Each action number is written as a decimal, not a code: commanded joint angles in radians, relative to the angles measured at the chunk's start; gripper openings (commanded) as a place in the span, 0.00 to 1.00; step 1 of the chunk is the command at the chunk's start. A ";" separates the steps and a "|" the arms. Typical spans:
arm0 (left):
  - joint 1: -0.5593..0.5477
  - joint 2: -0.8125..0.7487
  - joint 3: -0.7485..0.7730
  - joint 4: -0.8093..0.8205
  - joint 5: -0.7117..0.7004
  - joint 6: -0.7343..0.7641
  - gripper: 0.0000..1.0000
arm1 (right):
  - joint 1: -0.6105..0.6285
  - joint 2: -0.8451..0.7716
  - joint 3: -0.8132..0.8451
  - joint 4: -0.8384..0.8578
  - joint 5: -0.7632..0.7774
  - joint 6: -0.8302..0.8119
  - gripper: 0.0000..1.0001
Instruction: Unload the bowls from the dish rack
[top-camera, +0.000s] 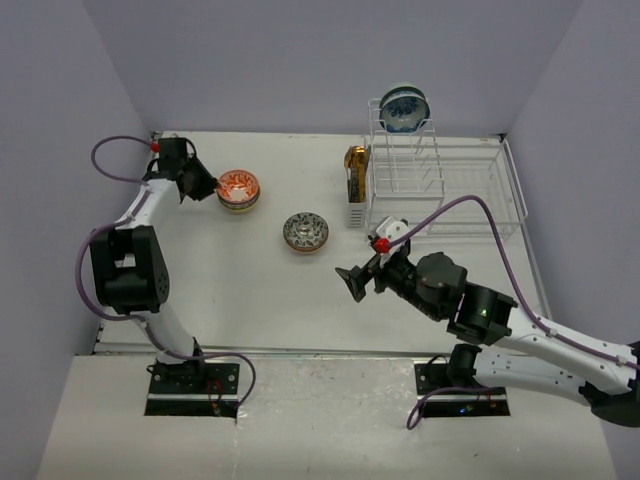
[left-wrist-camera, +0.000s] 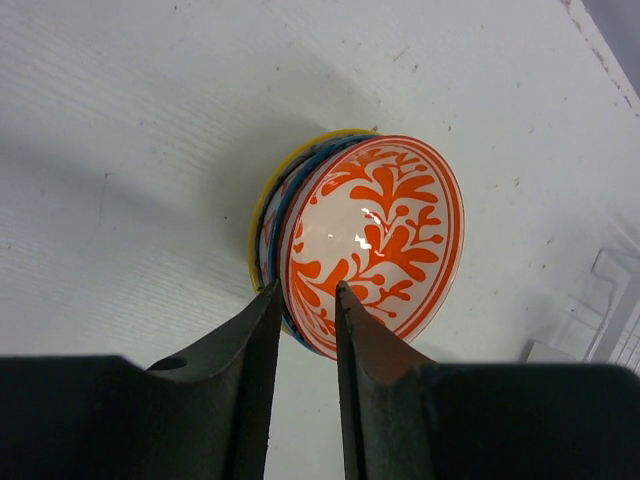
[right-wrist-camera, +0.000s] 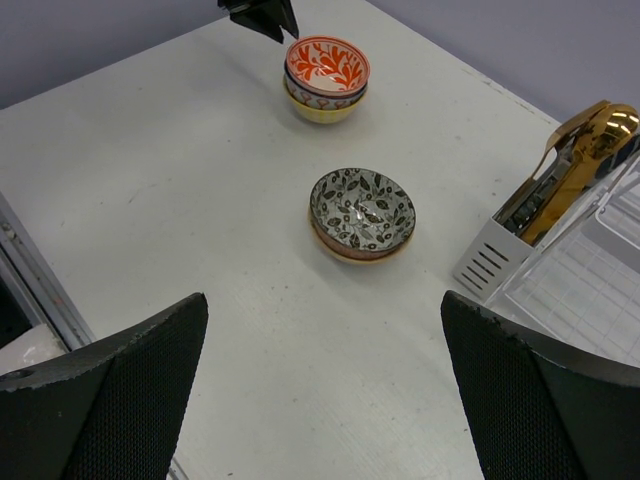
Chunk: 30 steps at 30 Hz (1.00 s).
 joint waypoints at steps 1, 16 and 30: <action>0.011 -0.080 -0.022 0.046 0.018 -0.001 0.29 | -0.001 0.004 0.004 0.045 0.029 0.036 0.99; 0.008 -0.929 -0.327 -0.058 0.025 0.194 1.00 | -0.581 0.214 0.358 -0.032 -0.197 0.697 0.99; 0.008 -1.245 -0.611 -0.120 -0.076 0.292 1.00 | -0.918 0.565 0.444 0.287 -0.250 1.449 0.99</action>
